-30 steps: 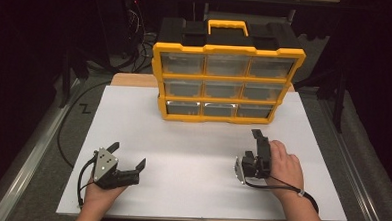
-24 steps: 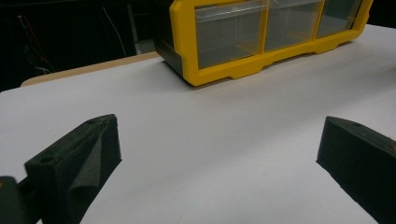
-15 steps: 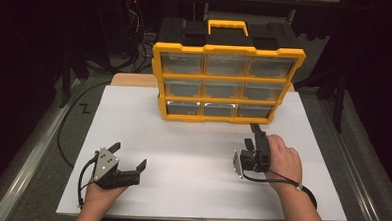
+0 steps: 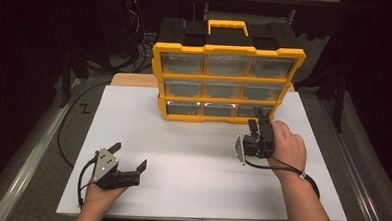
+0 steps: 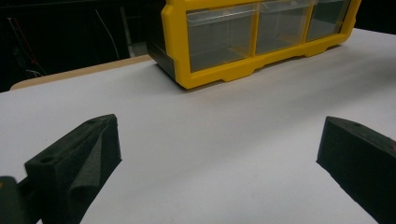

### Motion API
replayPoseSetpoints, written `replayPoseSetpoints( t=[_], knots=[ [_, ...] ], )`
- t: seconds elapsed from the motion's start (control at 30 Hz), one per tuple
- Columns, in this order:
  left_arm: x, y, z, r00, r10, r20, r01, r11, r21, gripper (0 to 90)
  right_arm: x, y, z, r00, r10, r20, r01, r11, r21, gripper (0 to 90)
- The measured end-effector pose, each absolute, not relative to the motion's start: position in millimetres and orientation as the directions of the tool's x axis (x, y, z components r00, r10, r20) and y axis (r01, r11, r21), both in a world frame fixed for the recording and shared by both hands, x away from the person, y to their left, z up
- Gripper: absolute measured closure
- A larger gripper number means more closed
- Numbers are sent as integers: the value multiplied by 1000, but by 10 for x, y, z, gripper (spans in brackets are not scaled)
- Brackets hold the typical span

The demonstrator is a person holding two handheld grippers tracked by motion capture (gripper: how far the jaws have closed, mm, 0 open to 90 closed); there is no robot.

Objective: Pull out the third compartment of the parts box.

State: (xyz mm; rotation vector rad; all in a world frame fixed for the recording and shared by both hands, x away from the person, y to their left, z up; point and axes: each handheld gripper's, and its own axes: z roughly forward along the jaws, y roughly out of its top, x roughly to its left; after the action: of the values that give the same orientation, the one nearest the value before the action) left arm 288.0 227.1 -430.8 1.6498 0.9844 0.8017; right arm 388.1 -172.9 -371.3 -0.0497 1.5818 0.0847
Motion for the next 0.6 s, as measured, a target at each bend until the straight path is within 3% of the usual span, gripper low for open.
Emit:
replayPoseSetpoints(
  t=[0.3, 0.6],
  knots=[
    [2882, 2265, -4311, 450, 892, 48, 217, -161, 963, 6, 3949, -1735, -3502, 22, 58, -998, -65, 996, 57, 450],
    [2882, 2255, -4307, 464, 885, 42, 213, -157, 964, 6, 3996, -1721, -3300, 56, 36, -998, -75, 997, 32, 493]
  ],
)
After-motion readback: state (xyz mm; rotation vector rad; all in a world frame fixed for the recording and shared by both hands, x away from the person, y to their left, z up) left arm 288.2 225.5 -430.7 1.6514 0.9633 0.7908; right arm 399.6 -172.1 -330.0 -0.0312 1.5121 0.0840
